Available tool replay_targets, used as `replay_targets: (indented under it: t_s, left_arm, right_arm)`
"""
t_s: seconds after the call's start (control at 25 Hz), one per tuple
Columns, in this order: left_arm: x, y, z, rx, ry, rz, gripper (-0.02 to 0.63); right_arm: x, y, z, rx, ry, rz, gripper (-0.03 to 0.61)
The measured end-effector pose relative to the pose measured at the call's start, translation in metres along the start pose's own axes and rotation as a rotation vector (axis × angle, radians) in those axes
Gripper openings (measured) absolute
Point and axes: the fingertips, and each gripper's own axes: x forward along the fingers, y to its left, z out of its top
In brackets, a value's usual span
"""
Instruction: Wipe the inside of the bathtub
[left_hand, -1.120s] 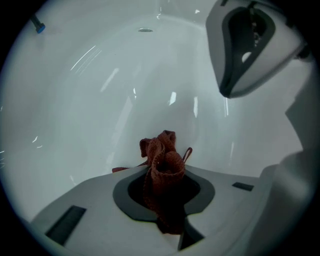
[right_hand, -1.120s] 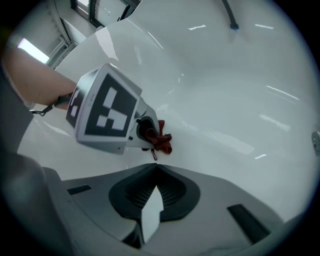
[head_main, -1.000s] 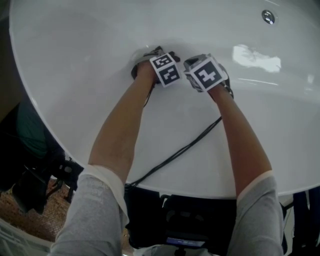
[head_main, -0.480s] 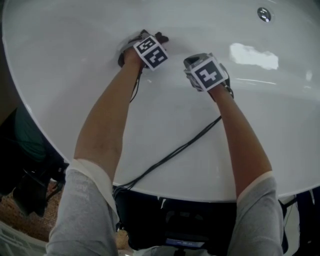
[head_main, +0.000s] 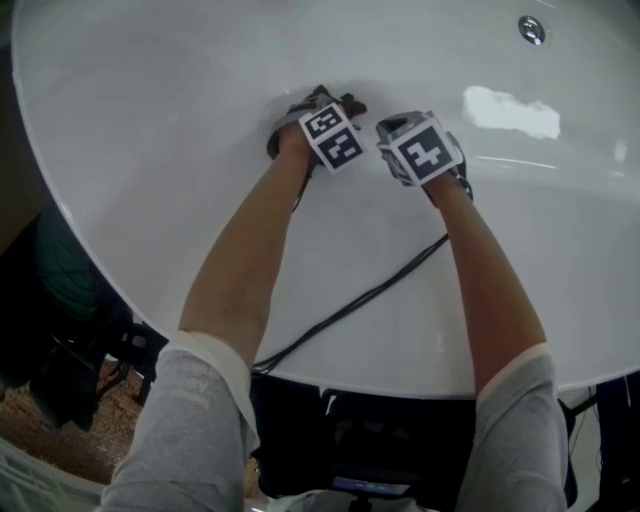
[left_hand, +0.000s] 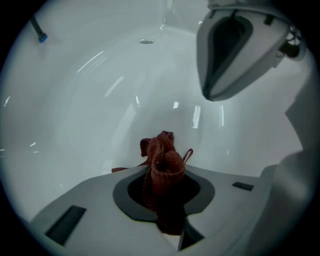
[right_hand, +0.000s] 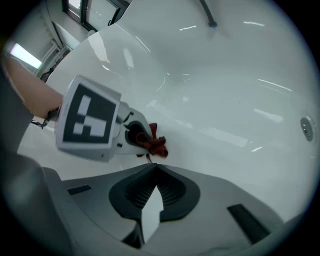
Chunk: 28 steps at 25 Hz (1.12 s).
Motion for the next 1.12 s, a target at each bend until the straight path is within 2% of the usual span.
replay_targets:
  t_s: [0.16,0.28,0.4,0.64,0.76,0.92,1.12]
  left_arm:
    - [0.005,-0.06,0.003,0.073,0.02,-0.102,0.08]
    - [0.009,-0.075,0.005,0.115,0.026,-0.141,0.08]
    - [0.007,-0.044,0.01,0.083,-0.004,-0.106,0.081]
    - [-0.003,0.076,0.031,-0.027,-0.043,0.094,0.081]
    - [-0.007,0.095,0.039,-0.027,-0.037,0.107,0.083]
    - [-0.005,0.072,0.04,-0.023,-0.039,0.082,0.075]
    - [0.004,-0.025,0.045,0.043,-0.032,-0.067,0.077]
  right_arm:
    - [-0.004,-0.014,-0.003,0.009,0.002,-0.035,0.009]
    - [-0.005,-0.024,-0.008,0.012,0.005,-0.056,0.009]
    - [-0.008,-0.022,-0.002,0.029,-0.013,-0.031,0.009]
    - [-0.008,-0.038,0.006,0.027,-0.042,-0.064,0.009]
    - [-0.007,-0.045,0.006,0.032,-0.043,-0.072,0.009]
    - [-0.007,-0.042,0.004,0.044,-0.036,-0.065,0.009]
    - [-0.013,-0.043,0.001,0.056,-0.026,-0.064,0.009]
